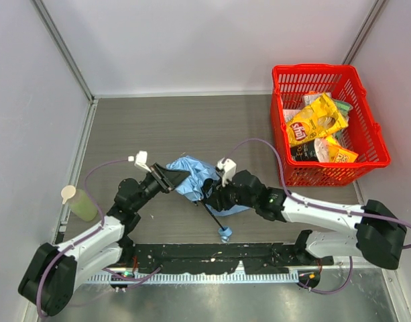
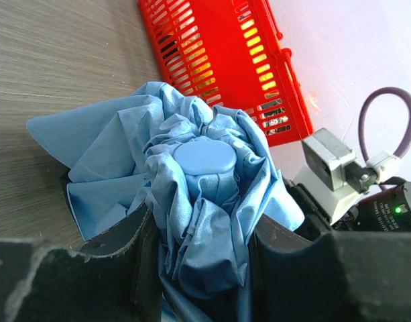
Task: Put away the umbrella
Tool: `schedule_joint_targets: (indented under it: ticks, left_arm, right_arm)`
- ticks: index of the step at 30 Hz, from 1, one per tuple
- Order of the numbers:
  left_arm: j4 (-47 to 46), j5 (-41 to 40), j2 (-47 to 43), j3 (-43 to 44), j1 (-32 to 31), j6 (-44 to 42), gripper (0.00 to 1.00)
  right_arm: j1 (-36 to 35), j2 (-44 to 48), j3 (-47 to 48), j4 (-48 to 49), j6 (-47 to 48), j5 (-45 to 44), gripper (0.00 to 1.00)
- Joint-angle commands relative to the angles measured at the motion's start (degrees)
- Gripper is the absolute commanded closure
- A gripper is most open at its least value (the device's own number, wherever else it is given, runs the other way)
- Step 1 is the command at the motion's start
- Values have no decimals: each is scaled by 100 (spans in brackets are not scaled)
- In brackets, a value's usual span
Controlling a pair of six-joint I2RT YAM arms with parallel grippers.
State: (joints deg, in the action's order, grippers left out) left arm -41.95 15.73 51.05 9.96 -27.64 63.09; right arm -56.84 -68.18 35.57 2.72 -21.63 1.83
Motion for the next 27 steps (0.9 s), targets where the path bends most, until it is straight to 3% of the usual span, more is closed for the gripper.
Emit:
schedule_joint_targets:
  ticks: [1,10,13,16,19,27]
  left_arm:
    - [-507,71,-200,200,-5,186,100]
    - [-683,97,-227,121,4,774,100]
    - [-455,229,-244,156,22,880,100]
    - [-199,378,-384,121,92,1047,100]
    - [273,501,-586,85,179,1179,100]
    - [872,677,-982,76,303,1513,100]
  right_arm:
    - [-108,182,-234,413,-289,213,57]
    - [-196,-81,-595,1475,-106,-83,53]
    - [-345,-38,-587,1565,115,-1477,72]
    - [-354,33,-542,1126,420,-2780,97]
    - [-337,-54,-551,1072,632,-4055,99]
    - [-231,-722,-639,2722,2011,-4841,99]
